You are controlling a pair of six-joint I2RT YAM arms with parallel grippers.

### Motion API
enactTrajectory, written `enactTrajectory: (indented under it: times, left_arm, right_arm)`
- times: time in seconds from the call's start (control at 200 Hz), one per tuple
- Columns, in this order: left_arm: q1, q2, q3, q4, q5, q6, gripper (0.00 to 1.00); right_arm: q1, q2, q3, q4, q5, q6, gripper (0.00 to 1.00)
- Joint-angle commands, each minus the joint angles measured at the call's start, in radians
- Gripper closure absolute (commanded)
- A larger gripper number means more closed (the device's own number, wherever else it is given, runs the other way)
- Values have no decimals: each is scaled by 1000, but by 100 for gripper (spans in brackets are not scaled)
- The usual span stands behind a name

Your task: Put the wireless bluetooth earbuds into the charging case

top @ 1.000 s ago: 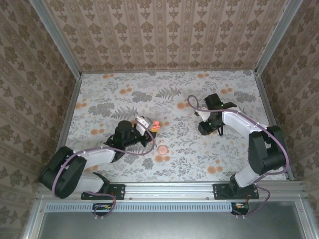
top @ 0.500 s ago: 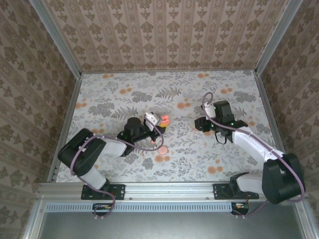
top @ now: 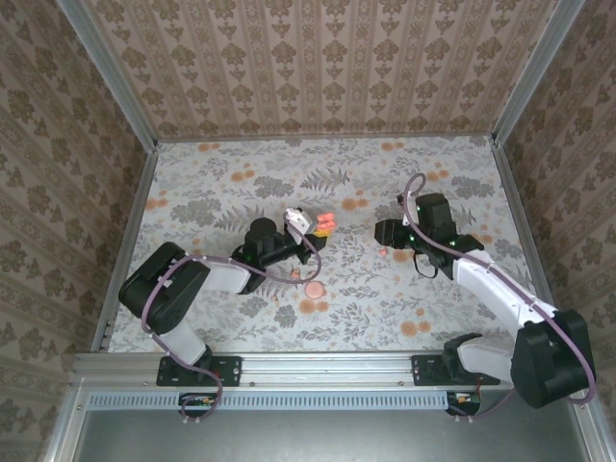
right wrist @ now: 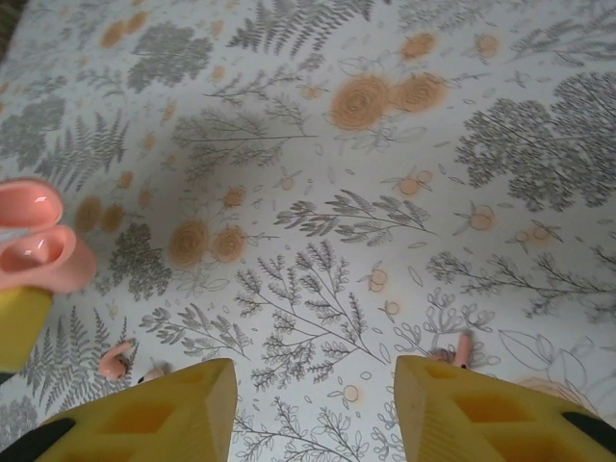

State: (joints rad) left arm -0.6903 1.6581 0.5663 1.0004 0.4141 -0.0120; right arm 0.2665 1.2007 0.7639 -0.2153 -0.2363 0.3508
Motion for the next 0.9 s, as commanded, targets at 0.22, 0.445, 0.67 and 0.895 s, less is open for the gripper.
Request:
enactTrajectory:
  times: [0.22,0.445,0.67,0.895]
  left_arm:
    - [46,-67,-1,-107,0,-6,82]
    - [48,-84,-4,-139,-6,13,81]
    - [48,-76,-9,-144,-5,18,81]
    - [50,-77,-5,-150,-4,38,81]
  right_arm:
    - [5,289,295,-505,131,-110,51]
    - [4,557,496,-586,37,-217,51]
    - [5,755,634,-628,-46,-279,51]
    - [3,813,660,-682,-40,-327,48]
